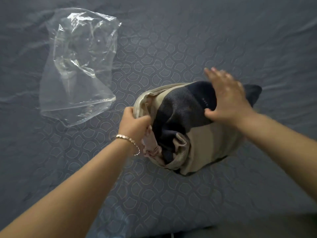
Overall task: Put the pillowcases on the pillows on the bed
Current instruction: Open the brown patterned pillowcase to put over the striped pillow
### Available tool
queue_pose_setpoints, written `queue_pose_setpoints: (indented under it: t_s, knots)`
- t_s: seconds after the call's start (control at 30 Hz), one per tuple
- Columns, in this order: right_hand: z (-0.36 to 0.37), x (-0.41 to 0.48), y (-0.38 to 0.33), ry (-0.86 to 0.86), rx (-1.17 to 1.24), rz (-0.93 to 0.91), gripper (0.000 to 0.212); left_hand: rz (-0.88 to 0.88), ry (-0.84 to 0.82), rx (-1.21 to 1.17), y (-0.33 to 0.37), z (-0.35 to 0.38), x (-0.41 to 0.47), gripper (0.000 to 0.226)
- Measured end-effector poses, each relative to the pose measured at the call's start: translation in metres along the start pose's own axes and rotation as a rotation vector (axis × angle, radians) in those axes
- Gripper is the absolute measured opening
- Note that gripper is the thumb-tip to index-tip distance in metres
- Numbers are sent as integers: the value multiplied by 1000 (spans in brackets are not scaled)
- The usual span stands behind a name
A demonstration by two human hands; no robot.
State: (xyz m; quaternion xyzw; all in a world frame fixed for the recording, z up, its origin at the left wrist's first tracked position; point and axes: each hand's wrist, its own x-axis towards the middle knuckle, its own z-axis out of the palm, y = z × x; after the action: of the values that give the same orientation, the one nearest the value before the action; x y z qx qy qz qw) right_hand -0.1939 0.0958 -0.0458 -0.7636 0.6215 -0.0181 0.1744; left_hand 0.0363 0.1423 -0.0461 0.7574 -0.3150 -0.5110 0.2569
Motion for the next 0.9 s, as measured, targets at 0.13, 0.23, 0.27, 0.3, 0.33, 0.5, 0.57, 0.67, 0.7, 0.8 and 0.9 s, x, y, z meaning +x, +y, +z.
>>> queue_pose_setpoints:
  t_s: [0.13, 0.23, 0.27, 0.3, 0.33, 0.5, 0.57, 0.67, 0.7, 0.8, 0.9]
  knots:
    - [8, 24, 21, -277, 18, 180, 73, -14, -28, 4, 19, 22, 8, 18]
    - [20, 3, 8, -184, 57, 9, 41, 113, 114, -149, 28, 26, 8, 33]
    - [19, -7, 7, -208, 98, -48, 37, 117, 83, -151, 27, 26, 2, 32]
    - [18, -17, 10, -272, 167, -62, 31, 90, 24, -102, 20, 24, -6, 31]
    - [14, -25, 16, -373, 277, -30, 23, 44, -58, -45, 10, 24, -14, 28]
    - [16, -29, 50, -556, 252, 194, 42, -22, -319, 405, -30, 23, -36, 25]
    - [31, -32, 47, -510, -2, 132, 47, 88, -279, 667, -35, 23, -39, 23]
    - [41, -31, 40, -331, 109, 220, 31, 197, -112, 435, -28, 22, -41, 15]
    - [42, -28, 37, -258, 127, 215, 29, 269, -52, 347, -23, 23, -40, 17]
    - [46, -21, 35, -124, 104, 197, 28, 333, 66, 87, -3, 26, -37, 19]
    - [45, -12, 33, -26, 237, 262, 21, 231, 86, -147, 4, 33, -36, 26]
